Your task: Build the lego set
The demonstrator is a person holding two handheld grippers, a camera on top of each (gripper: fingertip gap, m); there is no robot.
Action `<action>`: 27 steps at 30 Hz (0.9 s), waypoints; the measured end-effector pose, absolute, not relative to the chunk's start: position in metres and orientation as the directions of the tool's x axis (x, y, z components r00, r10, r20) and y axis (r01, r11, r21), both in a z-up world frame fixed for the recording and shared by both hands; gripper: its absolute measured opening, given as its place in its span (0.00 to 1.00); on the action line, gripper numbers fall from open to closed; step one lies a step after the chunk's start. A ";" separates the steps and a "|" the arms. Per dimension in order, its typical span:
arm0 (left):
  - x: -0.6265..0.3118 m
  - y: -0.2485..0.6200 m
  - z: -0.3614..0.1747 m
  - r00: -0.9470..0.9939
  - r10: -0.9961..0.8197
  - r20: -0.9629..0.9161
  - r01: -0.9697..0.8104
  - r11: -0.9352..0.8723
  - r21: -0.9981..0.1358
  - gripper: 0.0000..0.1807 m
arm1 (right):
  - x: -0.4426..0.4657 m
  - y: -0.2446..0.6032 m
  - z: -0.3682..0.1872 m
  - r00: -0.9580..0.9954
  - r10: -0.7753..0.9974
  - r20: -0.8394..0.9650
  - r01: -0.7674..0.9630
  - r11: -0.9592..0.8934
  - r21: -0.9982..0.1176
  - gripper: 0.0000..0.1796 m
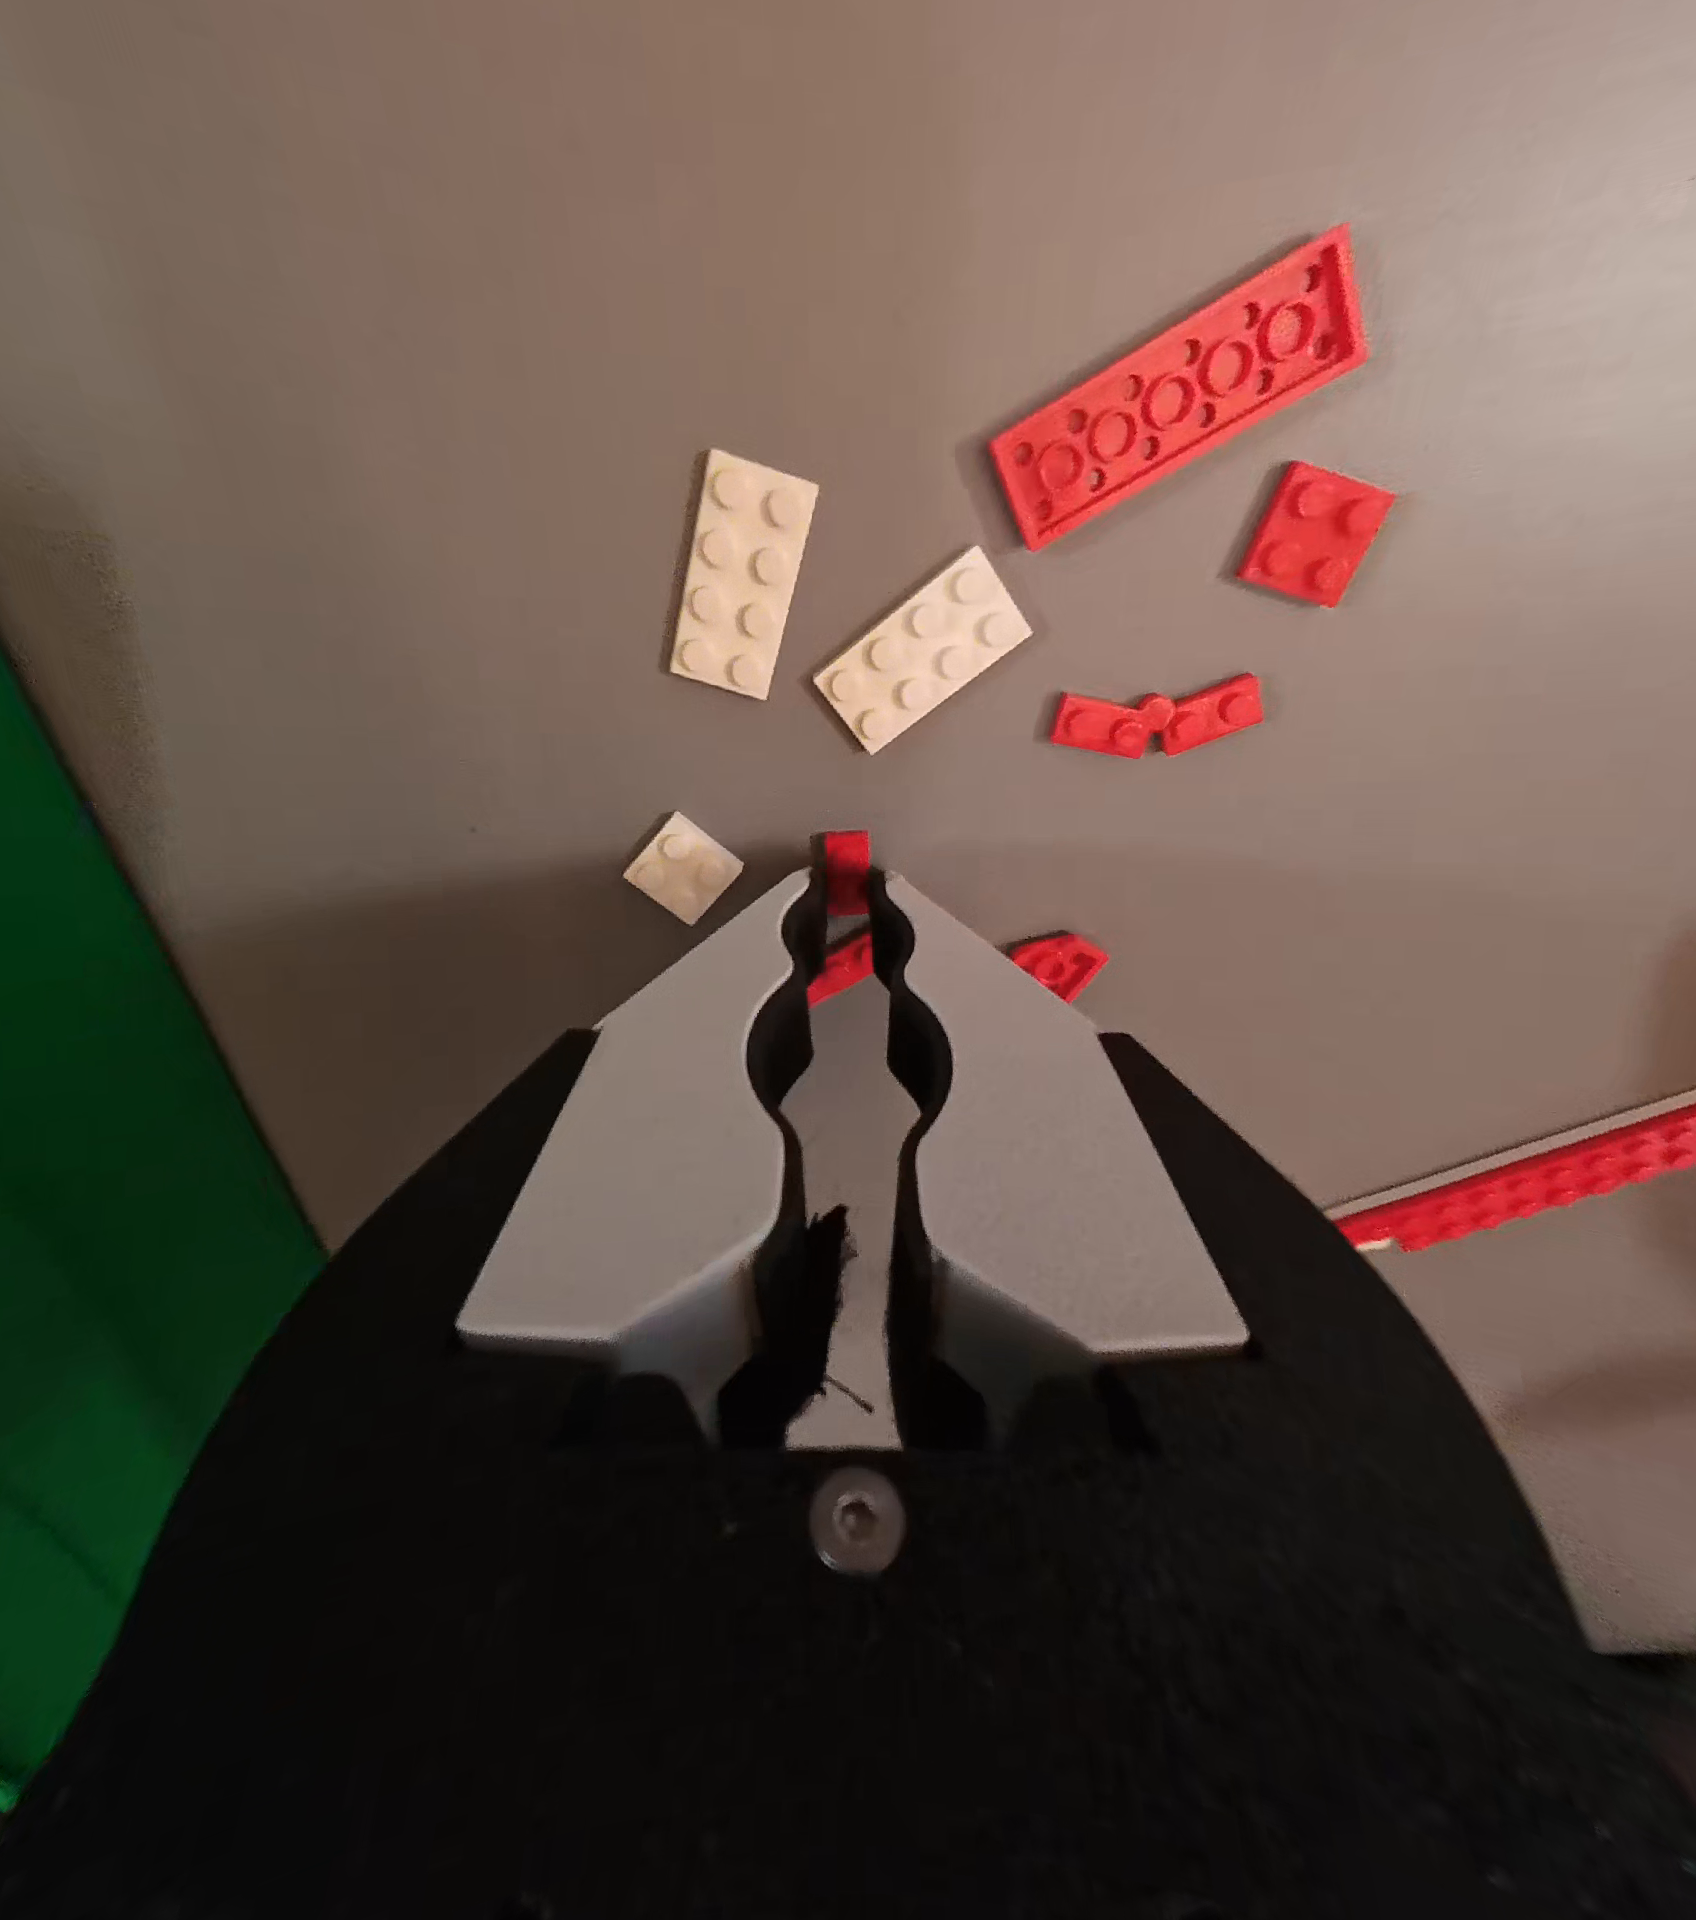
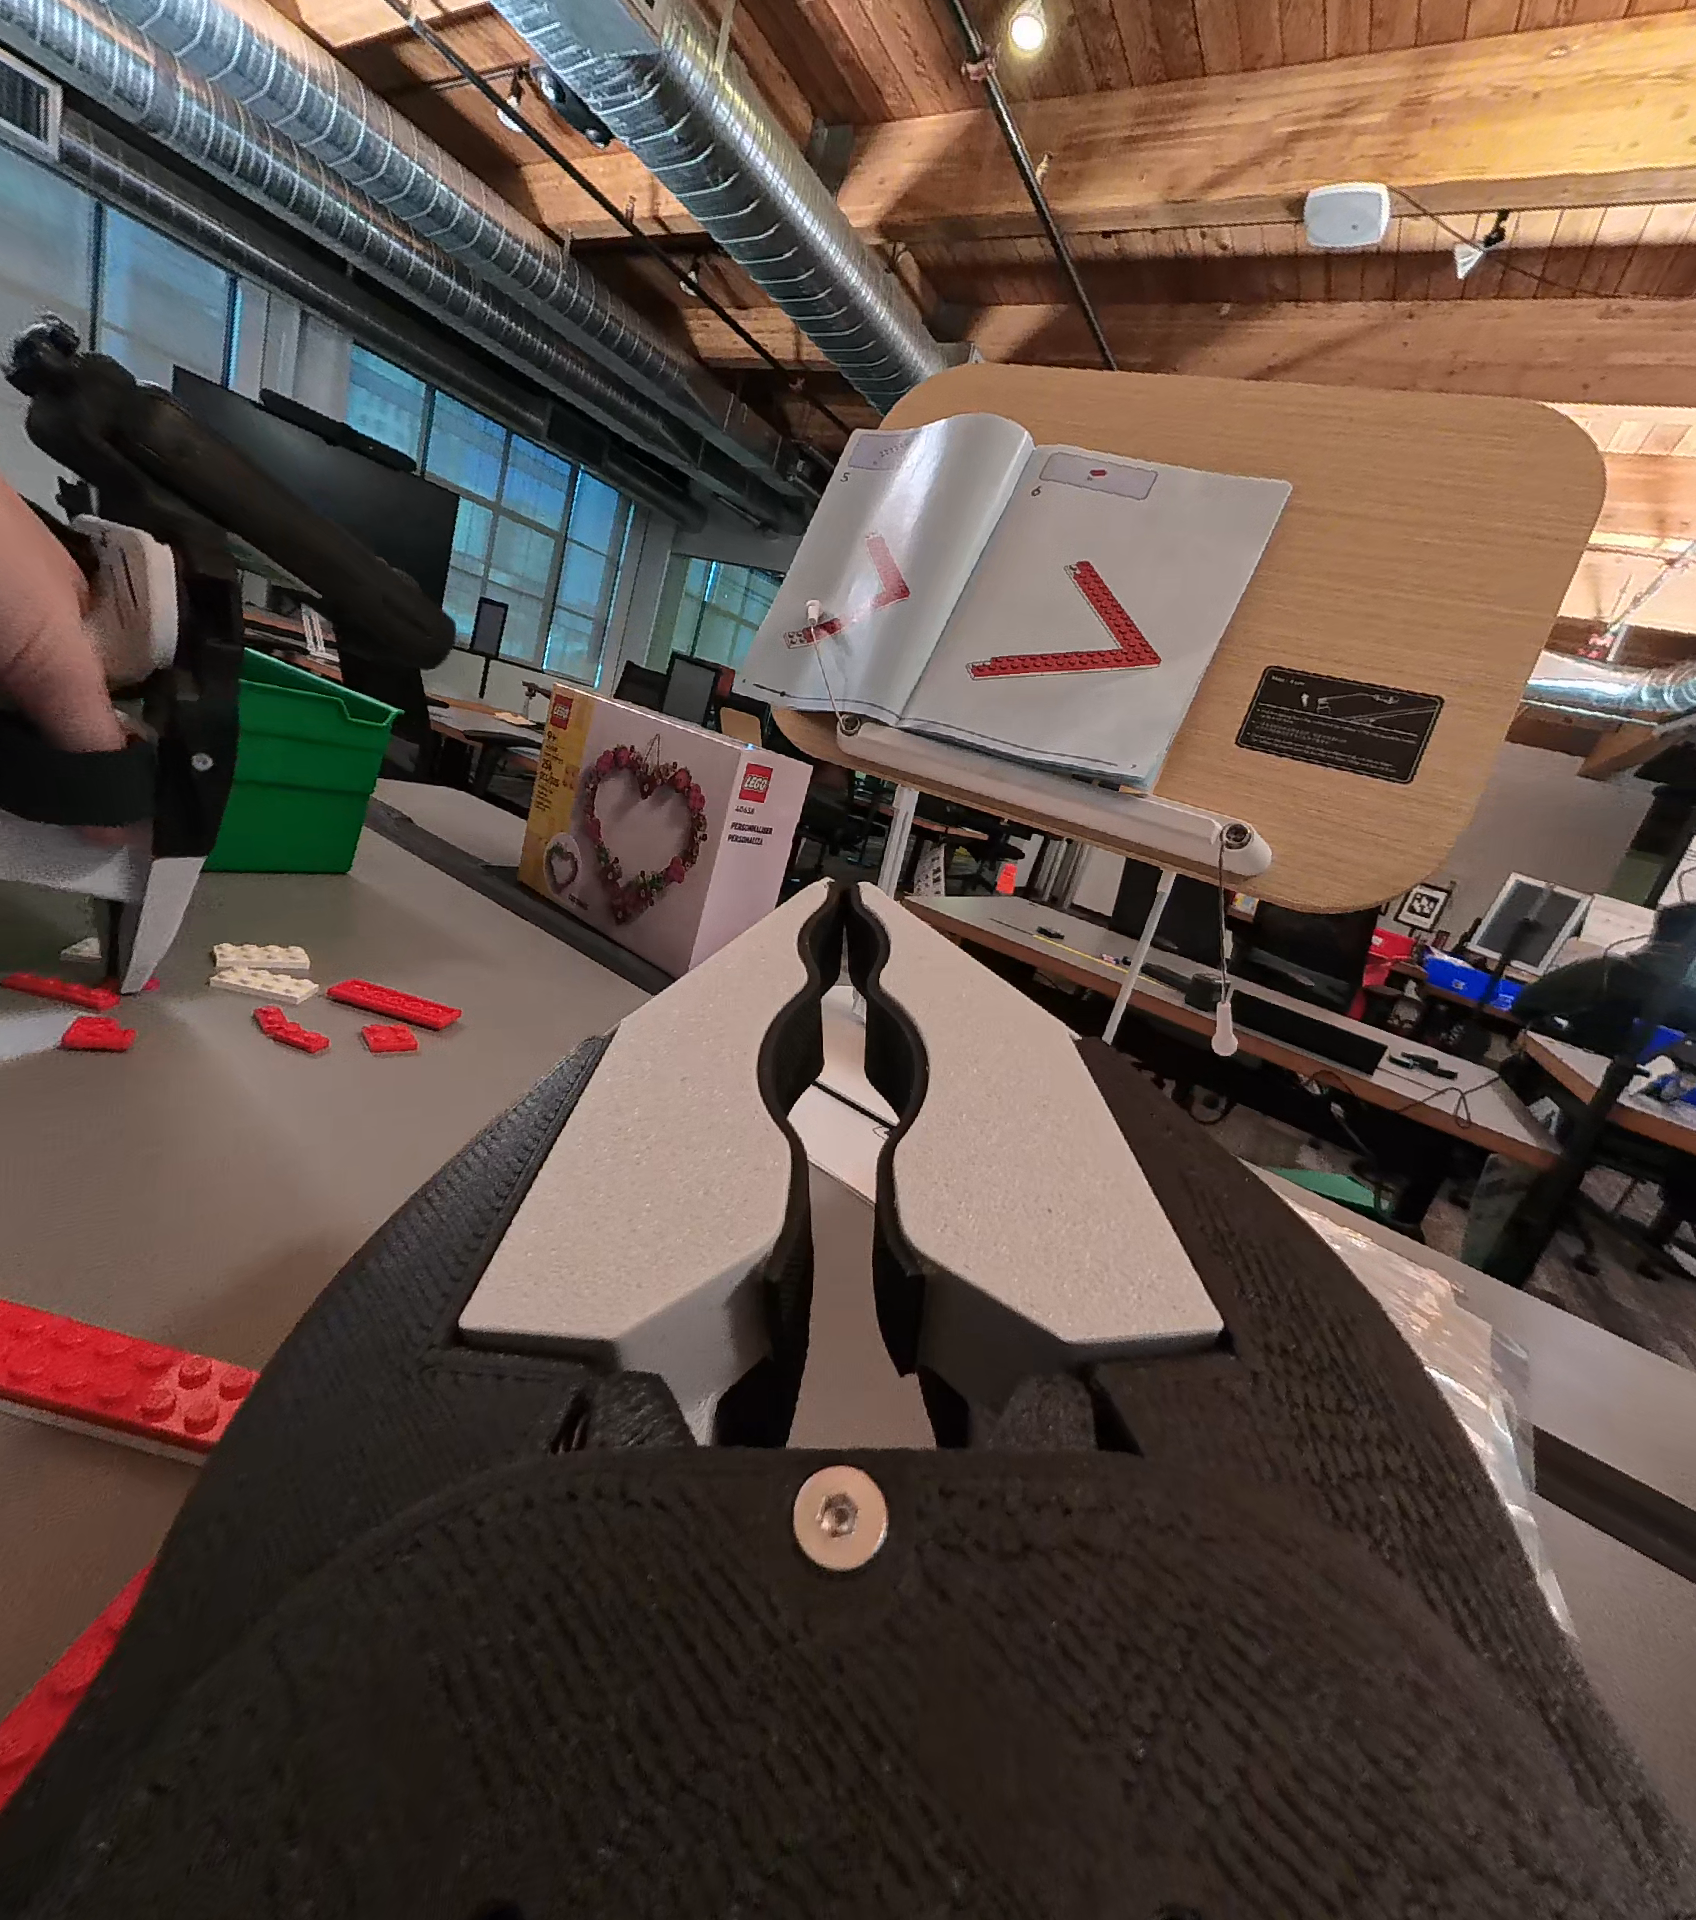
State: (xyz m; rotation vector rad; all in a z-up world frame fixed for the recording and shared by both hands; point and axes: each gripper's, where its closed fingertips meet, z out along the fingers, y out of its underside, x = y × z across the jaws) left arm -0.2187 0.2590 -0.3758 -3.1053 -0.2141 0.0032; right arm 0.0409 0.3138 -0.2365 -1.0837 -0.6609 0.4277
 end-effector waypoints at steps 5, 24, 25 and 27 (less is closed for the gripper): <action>-0.202 0.267 -0.370 1.000 0.019 -0.002 0.019 -0.994 -0.107 0.03 | 0.040 0.313 -0.236 0.732 0.615 0.294 0.005 0.426 -0.905 0.00; 0.027 0.153 -0.331 0.161 -0.962 -0.221 -0.900 -0.052 -0.432 0.03 | 0.091 0.280 -0.242 0.789 0.453 0.415 0.196 0.455 -0.869 0.00; 0.040 0.147 -0.330 0.117 -0.972 -0.204 -0.898 -0.016 -0.439 0.03 | 0.102 0.280 -0.244 0.808 0.417 0.416 0.224 0.435 -0.872 0.00; 0.065 0.141 -0.332 0.033 -0.983 -0.181 -0.896 0.051 -0.441 0.03 | 0.129 0.282 -0.249 0.850 0.332 0.409 0.279 0.375 -0.884 0.00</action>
